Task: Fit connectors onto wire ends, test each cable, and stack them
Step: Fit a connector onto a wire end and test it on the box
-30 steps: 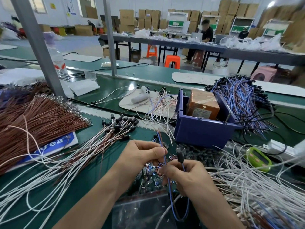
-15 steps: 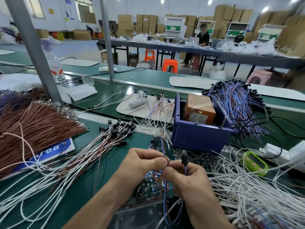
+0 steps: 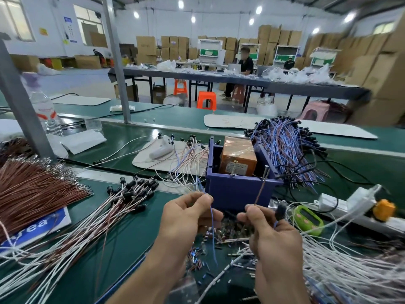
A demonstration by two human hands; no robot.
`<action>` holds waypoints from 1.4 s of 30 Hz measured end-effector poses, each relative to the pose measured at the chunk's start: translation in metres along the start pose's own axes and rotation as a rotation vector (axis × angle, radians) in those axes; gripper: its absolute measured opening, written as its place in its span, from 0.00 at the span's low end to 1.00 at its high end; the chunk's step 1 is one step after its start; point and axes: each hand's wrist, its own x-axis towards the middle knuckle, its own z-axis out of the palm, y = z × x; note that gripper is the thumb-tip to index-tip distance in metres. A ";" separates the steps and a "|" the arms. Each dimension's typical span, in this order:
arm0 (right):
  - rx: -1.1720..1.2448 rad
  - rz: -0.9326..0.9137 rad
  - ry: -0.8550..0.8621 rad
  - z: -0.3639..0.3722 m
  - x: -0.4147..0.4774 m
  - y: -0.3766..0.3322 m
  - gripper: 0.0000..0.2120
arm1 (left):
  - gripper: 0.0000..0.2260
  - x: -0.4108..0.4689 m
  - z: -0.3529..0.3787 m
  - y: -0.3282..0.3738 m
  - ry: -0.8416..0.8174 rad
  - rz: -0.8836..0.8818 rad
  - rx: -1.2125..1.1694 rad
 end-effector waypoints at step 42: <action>0.142 0.089 0.053 -0.018 0.029 0.013 0.14 | 0.10 0.030 0.038 -0.034 0.136 0.106 -0.015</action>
